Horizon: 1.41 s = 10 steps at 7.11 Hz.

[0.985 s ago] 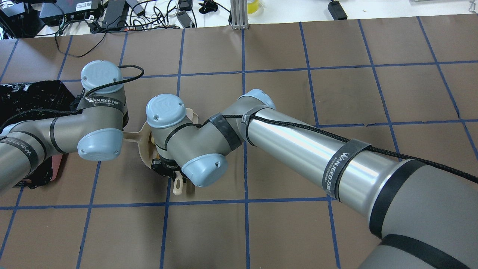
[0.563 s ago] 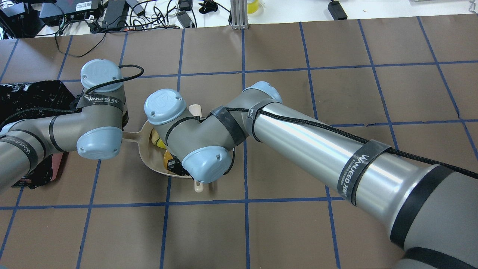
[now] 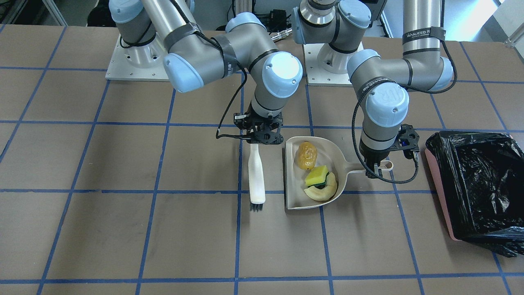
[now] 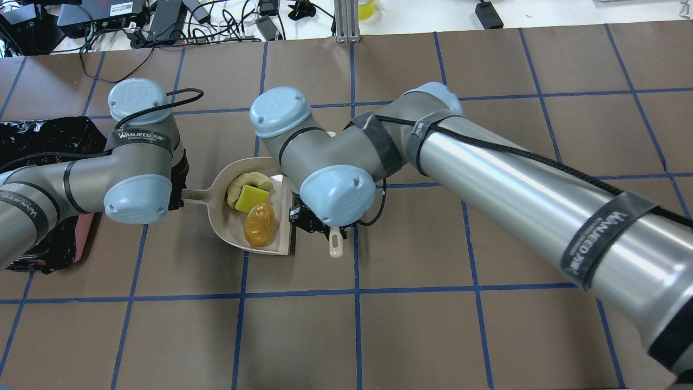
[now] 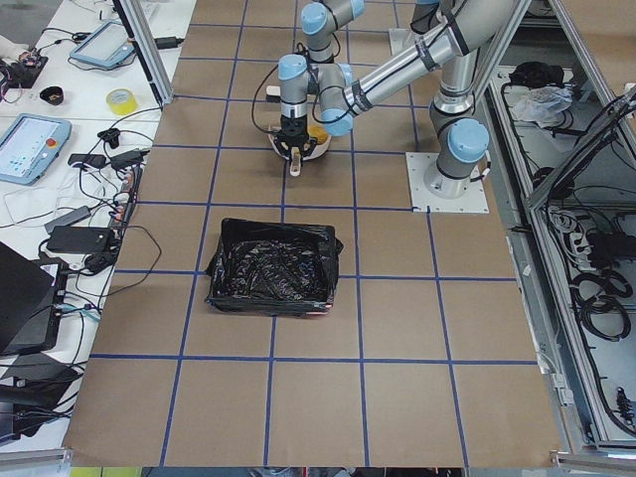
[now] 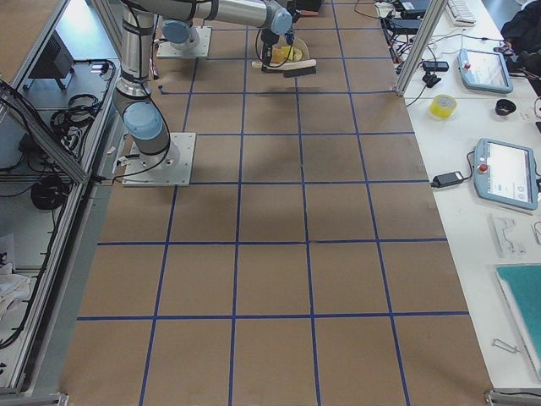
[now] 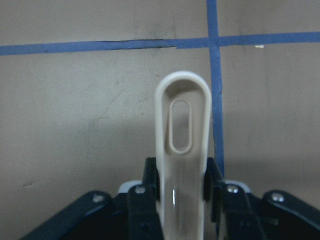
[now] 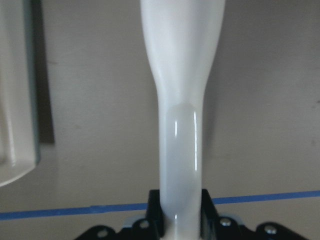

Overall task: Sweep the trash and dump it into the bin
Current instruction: 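Lift the dustpan over the black trash bin while the right gripper returns the brush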

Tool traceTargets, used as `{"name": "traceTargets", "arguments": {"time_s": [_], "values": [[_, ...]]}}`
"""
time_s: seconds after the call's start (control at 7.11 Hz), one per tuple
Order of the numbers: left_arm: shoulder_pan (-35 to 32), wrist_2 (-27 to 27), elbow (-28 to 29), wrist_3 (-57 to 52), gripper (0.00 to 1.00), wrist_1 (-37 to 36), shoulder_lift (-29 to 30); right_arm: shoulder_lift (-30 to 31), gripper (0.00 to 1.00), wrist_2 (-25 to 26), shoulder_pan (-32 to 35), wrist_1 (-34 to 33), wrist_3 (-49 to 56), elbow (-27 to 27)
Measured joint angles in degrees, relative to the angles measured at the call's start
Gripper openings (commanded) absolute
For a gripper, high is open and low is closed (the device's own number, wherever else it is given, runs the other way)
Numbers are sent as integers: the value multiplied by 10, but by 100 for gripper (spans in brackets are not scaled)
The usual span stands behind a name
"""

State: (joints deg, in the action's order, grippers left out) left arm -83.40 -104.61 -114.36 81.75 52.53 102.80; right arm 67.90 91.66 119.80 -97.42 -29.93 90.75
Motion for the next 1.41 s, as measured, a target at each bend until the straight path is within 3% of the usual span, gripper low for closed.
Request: {"name": "traceTargets", "arguments": {"time_s": [0.28, 0.7, 0.98, 1.41], "values": [[24, 36, 46, -1, 0, 66, 0, 43, 2, 27, -97, 58, 30, 2], [73, 81, 121, -2, 0, 100, -1, 55, 0, 87, -296, 82, 254, 2], [116, 109, 167, -16, 0, 108, 1, 35, 0, 112, -410, 42, 392, 5], [205, 123, 229, -92, 0, 146, 9, -8, 0, 116, -491, -90, 507, 41]]}}
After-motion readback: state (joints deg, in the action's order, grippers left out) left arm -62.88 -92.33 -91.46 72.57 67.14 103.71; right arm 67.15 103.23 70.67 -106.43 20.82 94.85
